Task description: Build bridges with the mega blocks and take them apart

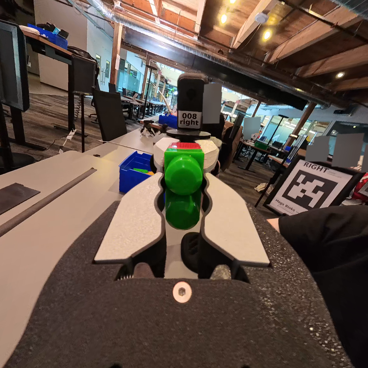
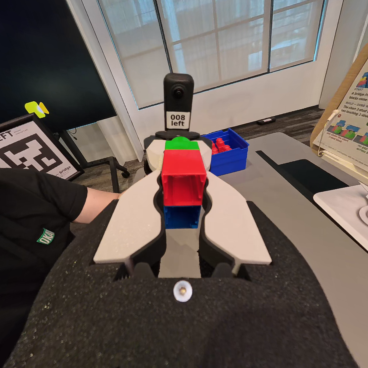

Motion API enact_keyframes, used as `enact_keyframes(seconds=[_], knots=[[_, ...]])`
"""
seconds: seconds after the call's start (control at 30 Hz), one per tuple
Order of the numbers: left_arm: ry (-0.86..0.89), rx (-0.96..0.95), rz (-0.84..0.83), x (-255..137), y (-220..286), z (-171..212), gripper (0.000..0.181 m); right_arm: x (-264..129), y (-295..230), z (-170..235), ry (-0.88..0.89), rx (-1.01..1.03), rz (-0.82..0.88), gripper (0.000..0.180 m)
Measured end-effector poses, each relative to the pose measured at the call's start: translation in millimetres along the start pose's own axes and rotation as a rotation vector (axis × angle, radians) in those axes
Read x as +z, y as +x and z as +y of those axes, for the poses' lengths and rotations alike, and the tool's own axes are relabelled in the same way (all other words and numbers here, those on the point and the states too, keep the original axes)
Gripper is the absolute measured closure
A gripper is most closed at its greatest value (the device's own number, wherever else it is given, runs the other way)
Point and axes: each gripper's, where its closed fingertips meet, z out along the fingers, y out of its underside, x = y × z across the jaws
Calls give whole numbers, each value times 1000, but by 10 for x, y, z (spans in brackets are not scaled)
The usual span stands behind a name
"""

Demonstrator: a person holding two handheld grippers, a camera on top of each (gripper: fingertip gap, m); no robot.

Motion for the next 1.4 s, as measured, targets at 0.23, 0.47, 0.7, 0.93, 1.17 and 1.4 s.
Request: enact_keyframes(seconds=[0.23, 0.47, 0.7, 0.93, 1.17, 1.4], knots=[[123, -89, 0, -148, -142, -156, 146, -226, 165, -100, 57, 31, 58, 144], [215, 1, -60, -657, -155, -509, 146, -1075, 338, -298, 109, -12, 265, 144], [162, 13, -4, -565, -5, -464, 146, -3687, 992, 754, -124, 256, 1296, 144], [85, -13, 19, -402, -15, -290, 146, -4190, 1383, 1846, -242, 553, 1343, 144], [74, -36, 5, -348, -54, -242, 146, -4060, 1317, 1186, -210, 299, 1424, 113], [113, -69, 5, -330, -70, -274, 146, -1697, 306, -459, 129, -245, 614, 118]])
